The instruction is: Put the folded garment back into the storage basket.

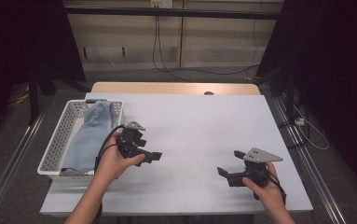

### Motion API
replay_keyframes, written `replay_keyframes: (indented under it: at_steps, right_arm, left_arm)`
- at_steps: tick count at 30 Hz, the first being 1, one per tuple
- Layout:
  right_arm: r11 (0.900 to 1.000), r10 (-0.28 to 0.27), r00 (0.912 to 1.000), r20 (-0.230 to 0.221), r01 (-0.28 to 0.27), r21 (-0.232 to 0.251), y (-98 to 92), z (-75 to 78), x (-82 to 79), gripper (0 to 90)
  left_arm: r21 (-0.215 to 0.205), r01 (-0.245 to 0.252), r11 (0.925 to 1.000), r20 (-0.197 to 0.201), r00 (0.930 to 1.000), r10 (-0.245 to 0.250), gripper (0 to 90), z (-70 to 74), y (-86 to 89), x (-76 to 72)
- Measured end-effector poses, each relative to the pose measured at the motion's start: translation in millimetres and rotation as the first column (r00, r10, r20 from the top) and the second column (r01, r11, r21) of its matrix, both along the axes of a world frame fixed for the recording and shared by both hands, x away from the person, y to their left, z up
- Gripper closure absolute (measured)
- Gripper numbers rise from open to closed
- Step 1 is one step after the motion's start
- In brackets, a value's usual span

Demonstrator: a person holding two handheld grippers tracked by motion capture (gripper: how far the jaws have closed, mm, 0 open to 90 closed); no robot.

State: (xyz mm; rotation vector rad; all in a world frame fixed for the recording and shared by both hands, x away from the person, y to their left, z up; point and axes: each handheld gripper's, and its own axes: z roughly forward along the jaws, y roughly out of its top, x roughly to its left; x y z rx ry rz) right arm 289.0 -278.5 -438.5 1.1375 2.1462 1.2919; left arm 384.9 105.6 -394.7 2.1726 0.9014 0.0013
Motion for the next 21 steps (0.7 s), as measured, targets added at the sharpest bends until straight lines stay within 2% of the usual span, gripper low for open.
replay_keyframes:
  at_steps: [7,16,21]
  right_arm:
    - [1.0,-0.001,1.0,0.003,0.001,0.001,-0.4,0.0,0.2,6.1]
    - [1.0,-0.001,1.0,0.0,0.001,0.007,-1.0,-0.2,0.2,6.1]
    - [1.0,0.001,1.0,0.003,-0.001,0.004,0.1,0.4,-0.1,6.1]
  left_arm:
    - [0.005,0.013,0.9999,0.0,0.9999,-0.013,13.7,-3.6,-1.0,-4.8]
    - [-0.02,0.012,0.9997,-0.004,0.9999,-0.012,13.7,-9.4,-0.8,-9.4]
    - [-0.019,0.015,0.9997,-0.008,0.9998,-0.016,13.7,-13.8,-0.6,-11.5]
